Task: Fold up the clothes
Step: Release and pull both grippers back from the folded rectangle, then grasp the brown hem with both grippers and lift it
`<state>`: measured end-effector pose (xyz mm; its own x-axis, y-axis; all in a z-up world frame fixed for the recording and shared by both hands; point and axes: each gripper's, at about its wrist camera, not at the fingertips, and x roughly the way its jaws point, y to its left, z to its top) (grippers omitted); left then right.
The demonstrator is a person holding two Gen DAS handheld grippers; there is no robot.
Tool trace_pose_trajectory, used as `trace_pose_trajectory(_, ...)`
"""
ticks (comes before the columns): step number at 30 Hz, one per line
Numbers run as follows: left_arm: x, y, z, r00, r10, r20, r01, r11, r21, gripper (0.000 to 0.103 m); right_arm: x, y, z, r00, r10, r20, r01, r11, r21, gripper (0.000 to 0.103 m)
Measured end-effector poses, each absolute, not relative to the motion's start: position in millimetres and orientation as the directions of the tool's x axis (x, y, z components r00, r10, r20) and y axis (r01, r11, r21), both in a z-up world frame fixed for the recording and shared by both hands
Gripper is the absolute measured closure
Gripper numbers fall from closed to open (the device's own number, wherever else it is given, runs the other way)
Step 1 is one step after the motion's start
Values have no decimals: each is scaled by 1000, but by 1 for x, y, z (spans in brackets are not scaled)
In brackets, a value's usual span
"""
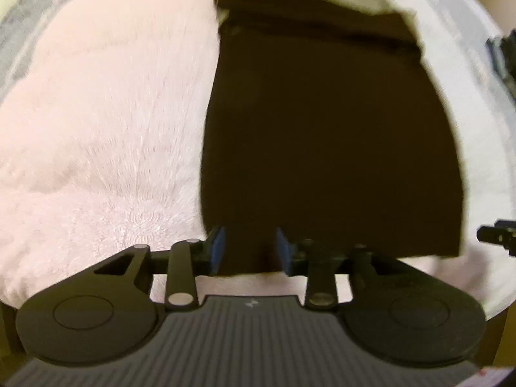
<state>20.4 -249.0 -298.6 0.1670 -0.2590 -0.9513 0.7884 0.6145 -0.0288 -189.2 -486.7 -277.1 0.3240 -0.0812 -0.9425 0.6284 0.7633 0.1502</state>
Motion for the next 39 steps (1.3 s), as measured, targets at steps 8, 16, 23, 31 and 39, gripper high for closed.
trace_pose_trajectory(8, -45, -230, -186, 292, -384, -876, 796, 605, 0, 43, -228, -458, -153, 562, -109, -820, 522, 816, 250, 31)
trace_pose_trajectory(16, -86, -212, -146, 315, -383, -868, 795, 606, 21, 43, -254, -424, -118, 578, -104, -810, 478, 847, 232, 30)
trace_pose_trajectory(23, -104, -207, -133, 319, -402, -859, 802, 598, 18, 43, -265, -428, -115, 583, -119, -803, 477, 851, 220, 30)
trace_pose_trajectory(31, -106, -206, -132, 308, -408, -859, 811, 585, 13, 43, -268, -426, -112, 583, -125, -803, 476, 853, 213, 30)
trace_pose_trajectory(39, -94, -205, -144, 273, -401, -875, 816, 578, -10, 36, -264, -429, -122, 571, -120, -812, 497, 838, 226, 30)
